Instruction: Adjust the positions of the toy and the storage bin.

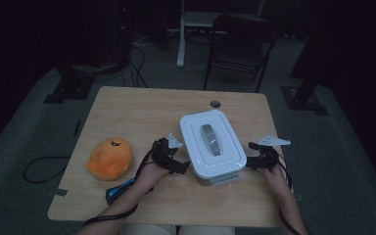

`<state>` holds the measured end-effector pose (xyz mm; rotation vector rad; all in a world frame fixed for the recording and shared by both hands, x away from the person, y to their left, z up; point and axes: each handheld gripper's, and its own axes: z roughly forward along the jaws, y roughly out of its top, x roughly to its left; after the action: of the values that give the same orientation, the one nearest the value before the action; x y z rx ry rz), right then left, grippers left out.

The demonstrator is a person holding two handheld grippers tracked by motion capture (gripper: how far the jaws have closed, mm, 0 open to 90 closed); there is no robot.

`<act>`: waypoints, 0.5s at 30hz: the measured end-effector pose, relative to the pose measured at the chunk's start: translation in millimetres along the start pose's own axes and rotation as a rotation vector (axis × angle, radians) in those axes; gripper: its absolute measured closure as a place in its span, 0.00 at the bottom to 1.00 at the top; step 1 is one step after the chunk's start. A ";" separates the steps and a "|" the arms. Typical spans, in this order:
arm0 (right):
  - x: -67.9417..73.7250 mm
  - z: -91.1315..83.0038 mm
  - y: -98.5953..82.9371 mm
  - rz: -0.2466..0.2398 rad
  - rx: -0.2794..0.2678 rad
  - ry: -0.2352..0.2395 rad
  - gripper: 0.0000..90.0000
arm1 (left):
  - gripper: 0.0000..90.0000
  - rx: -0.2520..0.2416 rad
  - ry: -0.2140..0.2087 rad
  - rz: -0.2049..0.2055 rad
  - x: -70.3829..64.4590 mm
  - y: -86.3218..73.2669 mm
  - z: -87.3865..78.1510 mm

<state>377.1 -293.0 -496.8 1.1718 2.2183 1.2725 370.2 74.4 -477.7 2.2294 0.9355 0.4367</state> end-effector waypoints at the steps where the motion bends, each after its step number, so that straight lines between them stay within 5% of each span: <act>1: -2.8 3.6 2.2 0.001 0.006 -0.005 0.21 | 0.01 0.003 0.003 -0.005 3.4 1.2 1.0; 11: -18.5 37.7 31.3 0.016 0.021 -0.035 0.19 | 0.01 0.021 0.021 -0.010 19.1 15.5 10.1; 15: -22.8 44.6 40.8 0.033 0.009 -0.007 0.19 | 0.01 0.025 0.023 0.004 17.1 19.8 10.0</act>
<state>438.8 -275.2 -490.0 1.2188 2.2113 1.2701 397.1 72.0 -470.4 2.2531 0.9538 0.4561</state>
